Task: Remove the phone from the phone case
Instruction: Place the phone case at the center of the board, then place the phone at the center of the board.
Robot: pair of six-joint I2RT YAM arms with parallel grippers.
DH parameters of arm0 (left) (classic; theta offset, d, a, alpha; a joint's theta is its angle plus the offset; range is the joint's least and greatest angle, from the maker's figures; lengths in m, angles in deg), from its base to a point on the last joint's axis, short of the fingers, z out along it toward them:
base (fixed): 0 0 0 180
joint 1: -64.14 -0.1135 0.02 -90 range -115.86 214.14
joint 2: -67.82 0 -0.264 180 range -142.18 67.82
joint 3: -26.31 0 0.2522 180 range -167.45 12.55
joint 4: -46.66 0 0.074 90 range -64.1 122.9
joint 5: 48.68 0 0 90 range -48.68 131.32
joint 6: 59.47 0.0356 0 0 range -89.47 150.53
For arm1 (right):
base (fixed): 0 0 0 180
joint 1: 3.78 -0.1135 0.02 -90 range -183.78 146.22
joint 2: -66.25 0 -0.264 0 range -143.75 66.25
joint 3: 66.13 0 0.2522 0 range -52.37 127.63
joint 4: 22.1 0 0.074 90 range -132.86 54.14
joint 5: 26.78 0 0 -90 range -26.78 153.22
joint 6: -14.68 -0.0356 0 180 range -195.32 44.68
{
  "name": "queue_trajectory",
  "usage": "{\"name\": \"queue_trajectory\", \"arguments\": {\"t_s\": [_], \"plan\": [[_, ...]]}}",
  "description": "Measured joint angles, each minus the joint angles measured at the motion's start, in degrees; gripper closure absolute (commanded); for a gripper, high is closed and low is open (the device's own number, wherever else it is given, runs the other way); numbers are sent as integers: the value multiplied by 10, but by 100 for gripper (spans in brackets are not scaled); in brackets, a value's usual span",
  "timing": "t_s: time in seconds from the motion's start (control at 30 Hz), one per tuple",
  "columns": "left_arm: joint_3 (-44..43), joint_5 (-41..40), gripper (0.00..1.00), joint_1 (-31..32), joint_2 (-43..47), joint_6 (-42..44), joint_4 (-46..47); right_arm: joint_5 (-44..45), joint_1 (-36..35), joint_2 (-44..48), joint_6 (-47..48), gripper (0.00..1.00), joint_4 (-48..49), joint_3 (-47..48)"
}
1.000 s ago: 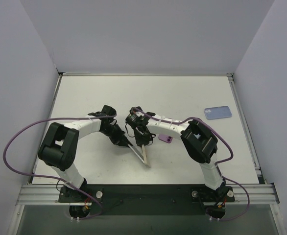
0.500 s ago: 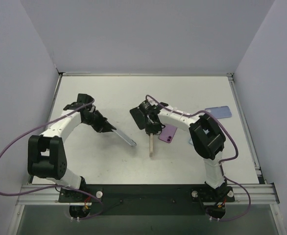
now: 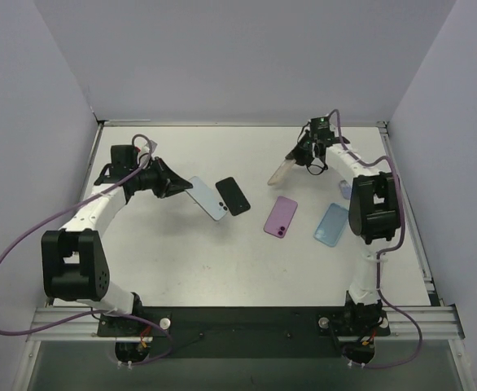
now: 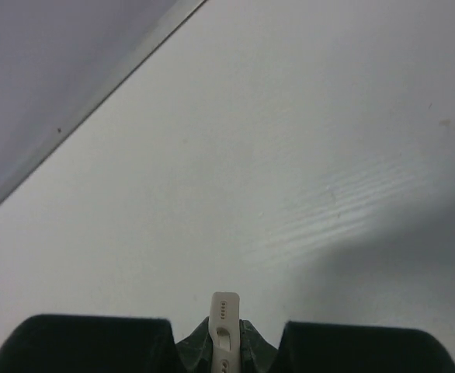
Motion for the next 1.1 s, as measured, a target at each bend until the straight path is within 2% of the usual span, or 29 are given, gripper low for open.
{"name": "queue_trajectory", "arguments": {"t_s": [0.17,0.23,0.27,0.3,0.37,0.47,0.63,0.83,1.03,1.1], "plan": [[30,27,100,2,-7,22,33,-12,65,-76,-63,99,67,29],[47,30,100,2,-6,26,37,-11,83,-95,-78,77,71,29],[55,30,100,2,-6,29,38,-9,92,-103,-82,57,75,29],[63,30,100,2,-6,30,39,-9,101,-110,-87,47,77,29],[73,30,100,2,-6,34,38,-7,115,-112,-93,35,83,28],[73,30,100,2,-6,41,38,13,129,-97,-92,27,104,19],[70,8,100,2,-12,53,21,54,141,-42,-89,25,96,-37],[43,-26,100,2,-64,64,4,90,144,47,-62,27,49,-40],[-34,-49,100,2,-143,83,-10,87,120,152,-38,26,34,-79],[-61,-52,94,2,-173,85,-9,83,92,183,-33,26,36,-121]]}}
